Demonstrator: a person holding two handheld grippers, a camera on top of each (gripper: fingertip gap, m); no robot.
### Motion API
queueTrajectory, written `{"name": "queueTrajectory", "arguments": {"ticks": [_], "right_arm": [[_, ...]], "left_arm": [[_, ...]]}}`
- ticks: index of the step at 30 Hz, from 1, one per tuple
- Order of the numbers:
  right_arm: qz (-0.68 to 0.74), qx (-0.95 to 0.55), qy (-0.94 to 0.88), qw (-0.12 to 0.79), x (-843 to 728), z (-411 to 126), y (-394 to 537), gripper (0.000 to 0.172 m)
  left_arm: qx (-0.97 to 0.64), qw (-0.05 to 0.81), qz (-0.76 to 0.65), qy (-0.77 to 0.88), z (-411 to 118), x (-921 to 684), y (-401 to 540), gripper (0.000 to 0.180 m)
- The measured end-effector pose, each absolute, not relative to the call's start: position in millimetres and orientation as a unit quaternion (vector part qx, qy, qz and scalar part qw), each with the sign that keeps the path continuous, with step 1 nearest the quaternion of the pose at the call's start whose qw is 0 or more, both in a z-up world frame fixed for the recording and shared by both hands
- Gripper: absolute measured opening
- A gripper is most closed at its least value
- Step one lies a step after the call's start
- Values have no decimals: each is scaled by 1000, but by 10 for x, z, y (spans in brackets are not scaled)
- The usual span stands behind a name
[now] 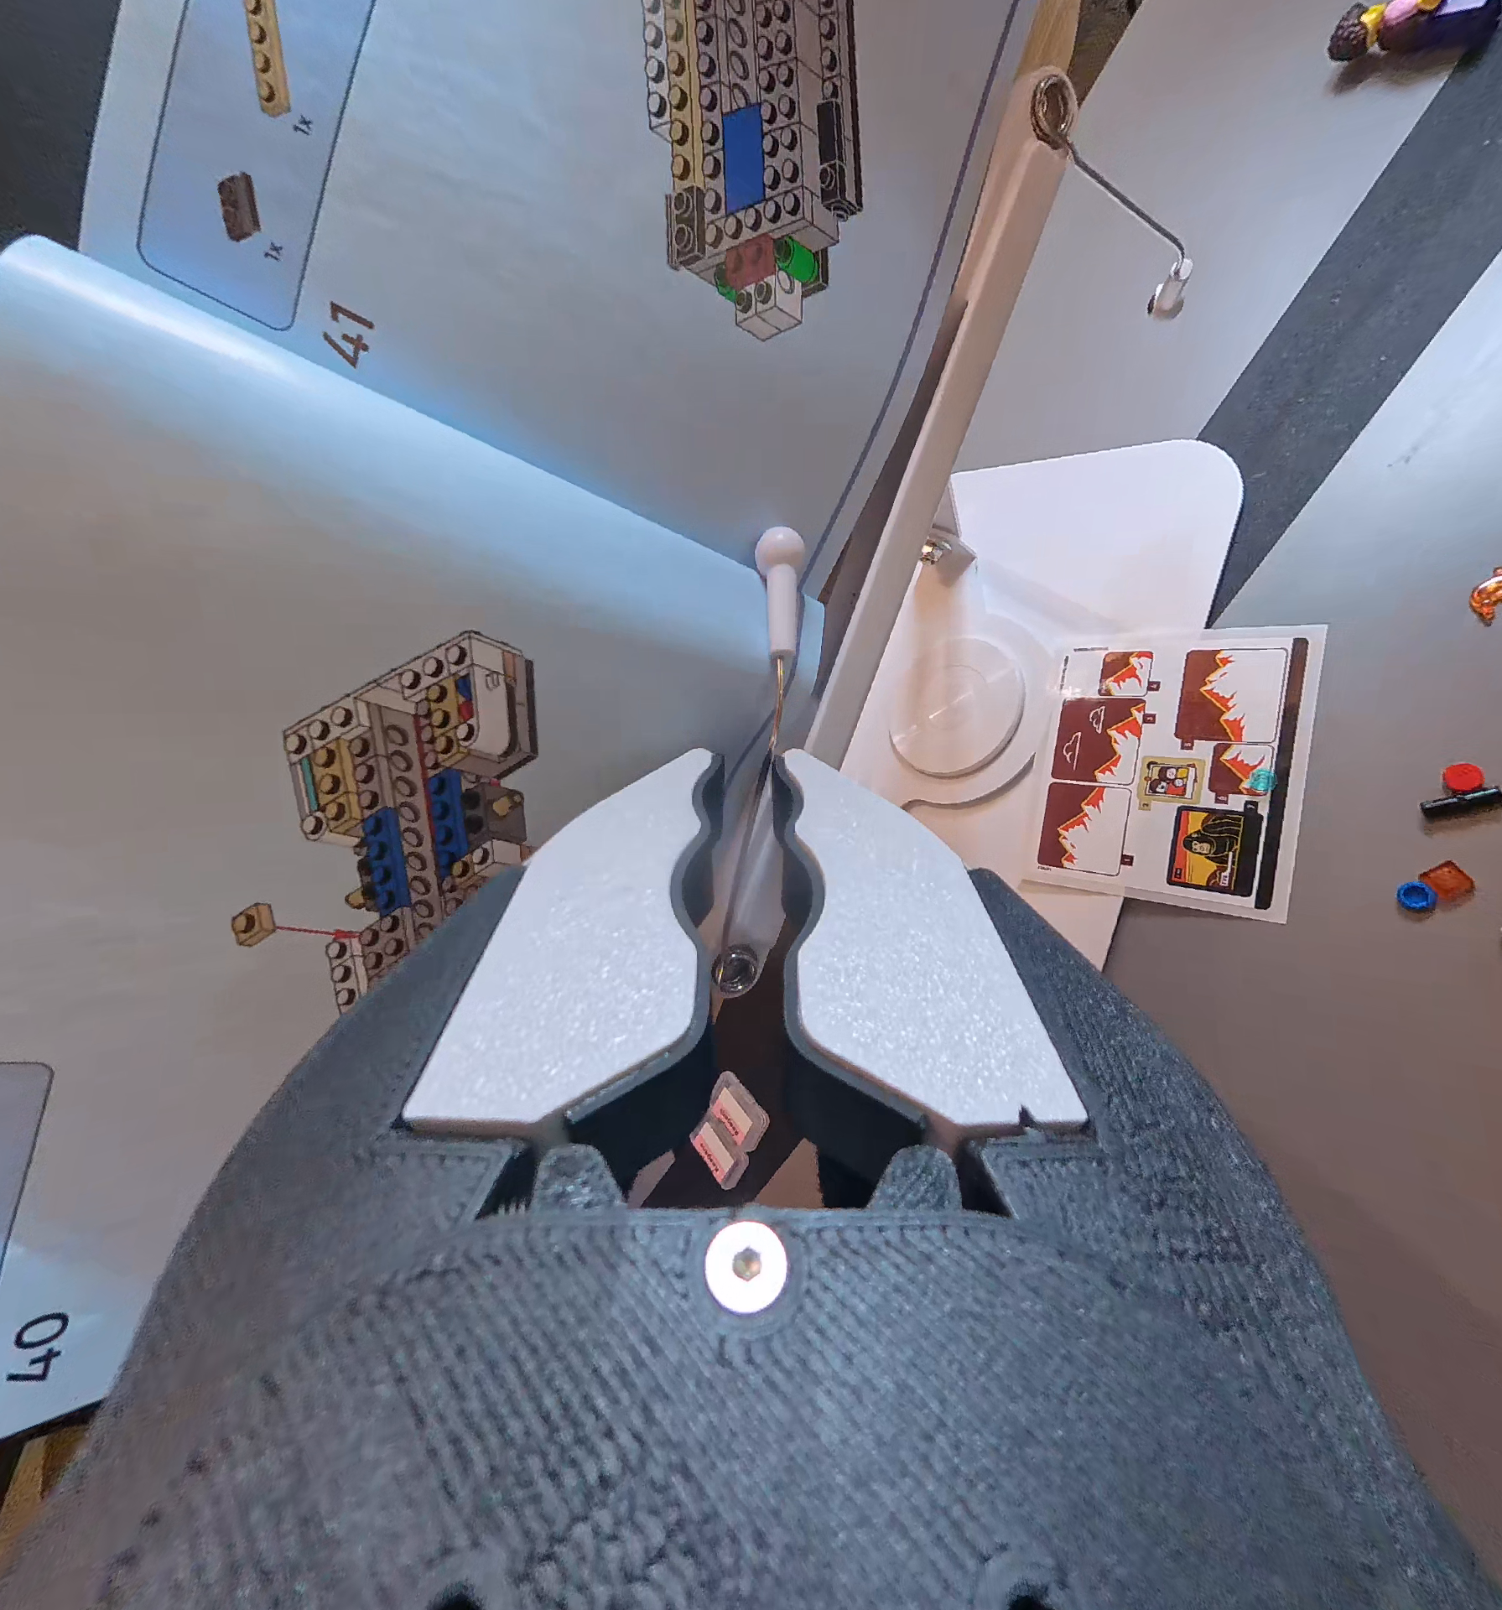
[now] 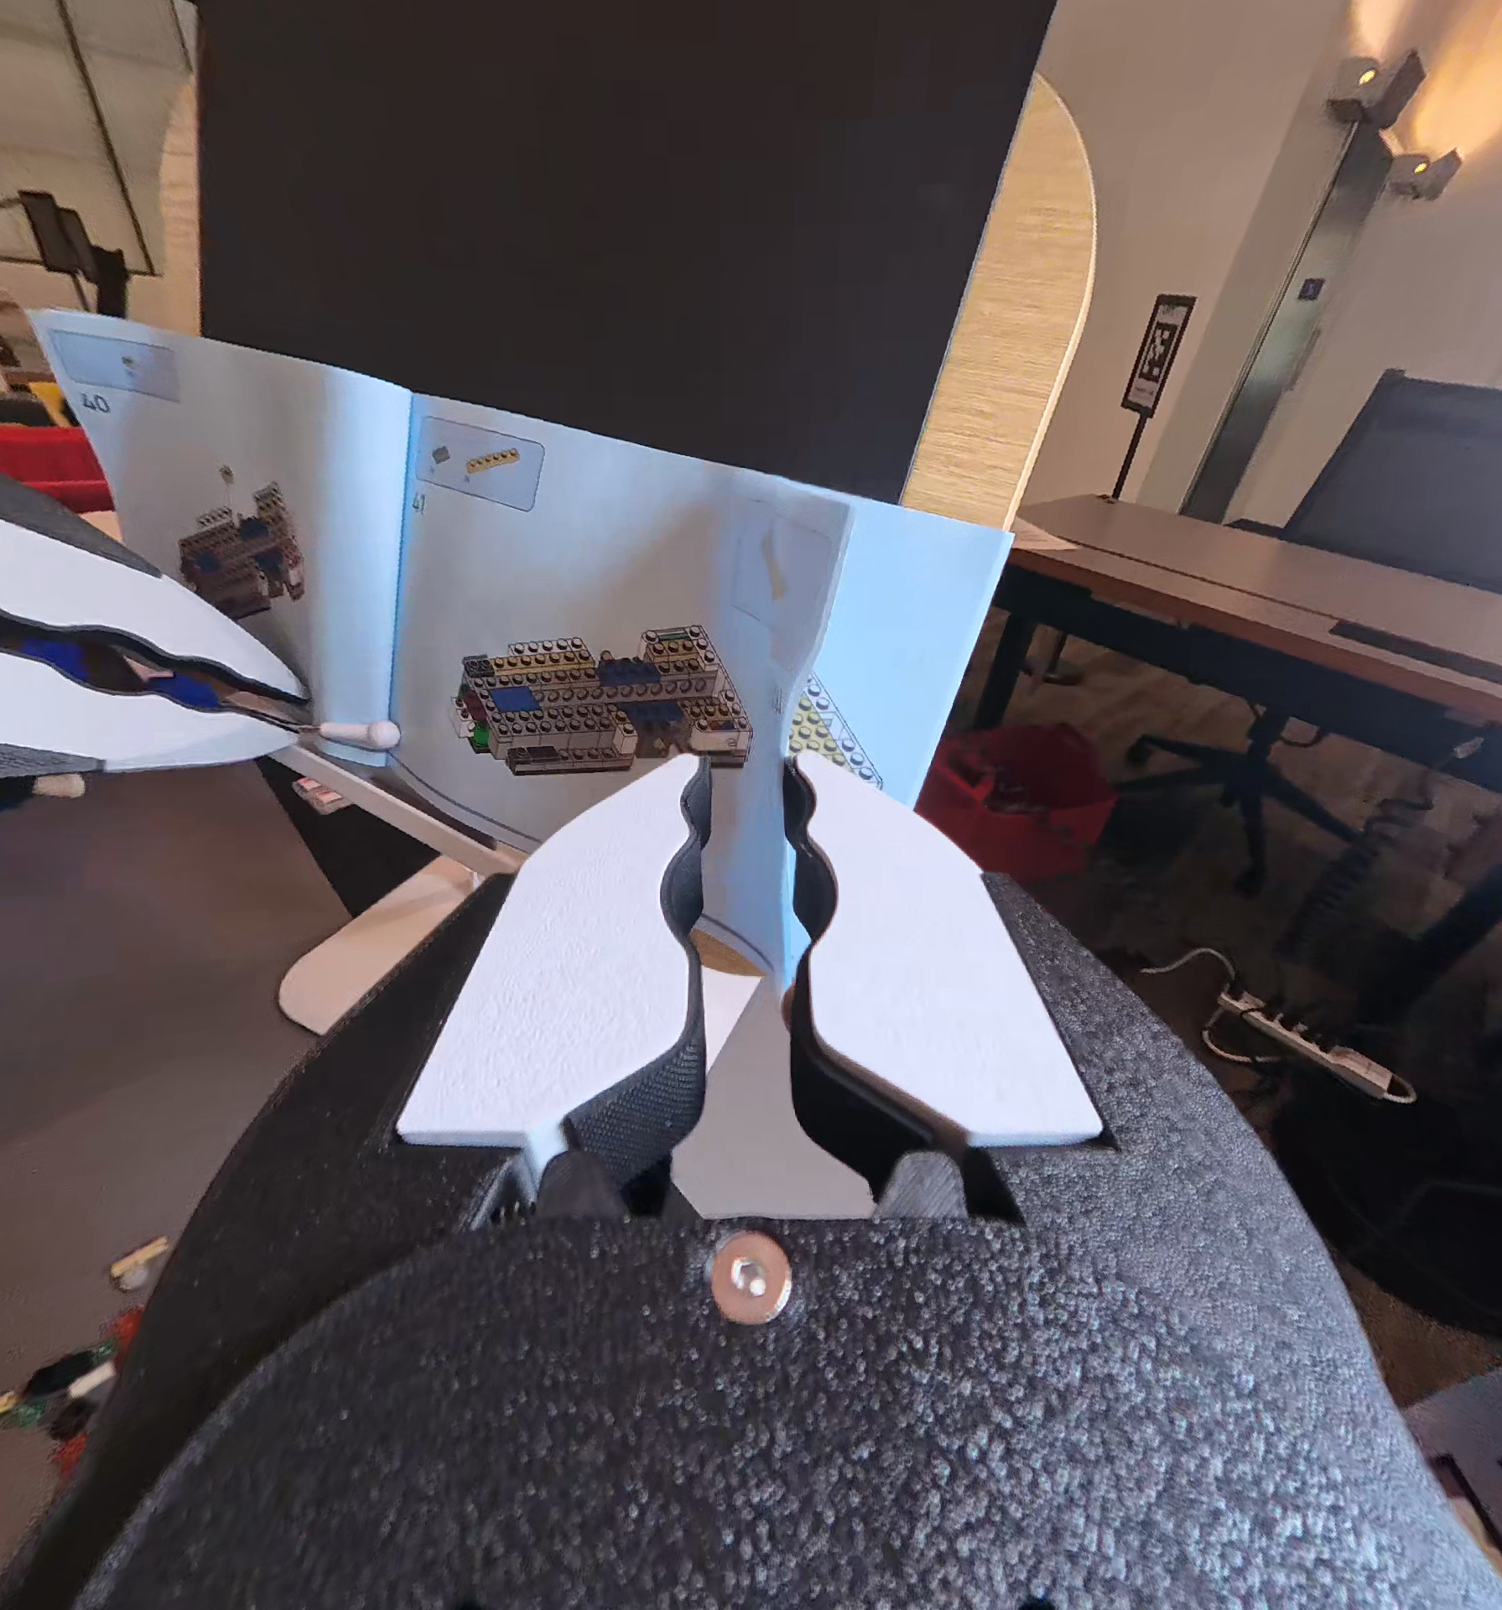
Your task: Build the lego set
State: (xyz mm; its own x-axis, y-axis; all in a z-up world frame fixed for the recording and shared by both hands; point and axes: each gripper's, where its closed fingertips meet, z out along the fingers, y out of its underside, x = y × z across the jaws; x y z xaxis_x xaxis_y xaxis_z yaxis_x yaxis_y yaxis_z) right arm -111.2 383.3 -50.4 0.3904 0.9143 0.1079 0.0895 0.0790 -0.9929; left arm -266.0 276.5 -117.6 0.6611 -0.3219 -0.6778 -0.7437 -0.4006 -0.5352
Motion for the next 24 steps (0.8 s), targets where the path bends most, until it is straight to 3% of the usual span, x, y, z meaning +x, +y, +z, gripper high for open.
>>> {"name": "queueTrajectory", "arguments": {"ticks": [15,20,24], "right_arm": [[332,-577,-406,626,-1064,-415,3895,36],[345,-581,-407,615,-1085,-417,3885,35],[319,-603,-394,616,-1134,-487,4084,45]], "left_arm": [[-803,440,234,326,-1176,-2673,2765,11],[-805,471,193,306,-1110,-2592,2734,19],[-803,504,153,279,-1034,-2496,2730,22]]}}
